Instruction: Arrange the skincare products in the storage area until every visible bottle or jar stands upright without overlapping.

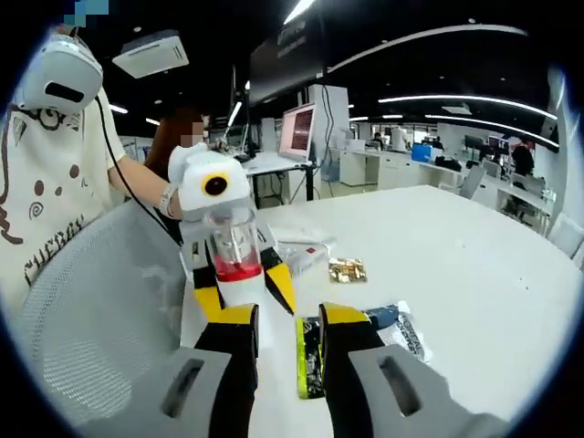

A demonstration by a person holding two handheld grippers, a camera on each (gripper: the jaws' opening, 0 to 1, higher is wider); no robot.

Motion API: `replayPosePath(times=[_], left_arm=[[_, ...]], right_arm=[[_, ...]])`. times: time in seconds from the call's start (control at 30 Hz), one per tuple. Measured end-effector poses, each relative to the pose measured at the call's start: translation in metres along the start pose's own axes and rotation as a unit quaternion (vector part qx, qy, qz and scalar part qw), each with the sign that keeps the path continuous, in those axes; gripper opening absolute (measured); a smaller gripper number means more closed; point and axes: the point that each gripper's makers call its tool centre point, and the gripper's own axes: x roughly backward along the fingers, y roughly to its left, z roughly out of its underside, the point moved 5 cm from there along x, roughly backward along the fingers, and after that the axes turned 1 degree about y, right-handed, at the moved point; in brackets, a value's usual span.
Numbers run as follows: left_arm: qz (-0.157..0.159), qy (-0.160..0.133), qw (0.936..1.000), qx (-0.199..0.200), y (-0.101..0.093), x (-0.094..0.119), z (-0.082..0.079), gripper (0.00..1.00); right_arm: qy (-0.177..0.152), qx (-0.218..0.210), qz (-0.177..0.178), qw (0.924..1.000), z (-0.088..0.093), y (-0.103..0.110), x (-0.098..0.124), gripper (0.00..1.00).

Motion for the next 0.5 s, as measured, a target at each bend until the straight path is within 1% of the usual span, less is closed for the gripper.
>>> replayPosePath(times=[0.03,0.07,0.1,0.13,0.17,0.2,0.23,0.27,0.3,0.33,0.37,0.43,0.5], left_arm=[[0.000,-0.006,1.0000,0.000,0.000,0.000,-0.002,0.35],[0.001,-0.015,0.9999,0.005,0.000,0.001,-0.005,0.36],[-0.001,-0.021,0.9998,0.006,0.001,0.002,-0.007,0.37],[-0.002,-0.022,0.9997,0.005,0.000,0.001,-0.010,0.39],[-0.001,-0.019,0.9998,0.003,0.000,0.000,-0.010,0.39],[0.000,-0.015,0.9999,0.001,-0.001,0.000,-0.010,0.39],[0.002,-0.011,0.9999,0.000,-0.003,0.001,-0.008,0.38],[0.004,-0.006,1.0000,0.000,-0.003,0.002,-0.006,0.37],[0.003,-0.003,1.0000,0.000,-0.003,0.003,-0.004,0.36],[0.002,0.001,1.0000,0.001,-0.004,0.005,-0.003,0.36],[0.000,0.004,1.0000,0.000,-0.004,0.006,-0.001,0.35],[-0.001,0.008,1.0000,0.003,-0.001,0.007,0.001,0.35],[-0.002,0.007,1.0000,0.004,-0.002,0.008,0.002,0.34]], right_arm=[[0.010,0.003,0.002,0.9999,0.007,-0.001,-0.002,0.28],[0.012,-0.006,-0.005,0.9999,0.012,0.000,-0.007,0.28],[0.026,-0.022,-0.002,0.9994,0.018,0.000,-0.009,0.28],[0.034,-0.021,0.000,0.9992,0.024,-0.001,-0.013,0.28],[0.040,-0.021,0.003,0.9990,0.030,-0.004,-0.017,0.29],[0.052,-0.029,0.011,0.9982,0.037,-0.006,-0.020,0.30],[0.059,-0.026,0.015,0.9978,0.042,-0.007,-0.022,0.31],[0.074,-0.024,0.020,0.9968,0.048,-0.009,-0.025,0.31],[0.082,-0.024,0.030,0.9959,0.051,-0.010,-0.026,0.31],[0.085,-0.014,0.035,0.9956,0.053,-0.011,-0.027,0.31],[0.087,-0.014,0.032,0.9956,0.054,-0.010,-0.030,0.31],[0.101,-0.029,0.031,0.9940,0.059,-0.010,-0.032,0.31],[0.101,-0.021,0.034,0.9941,0.062,-0.012,-0.033,0.30]])
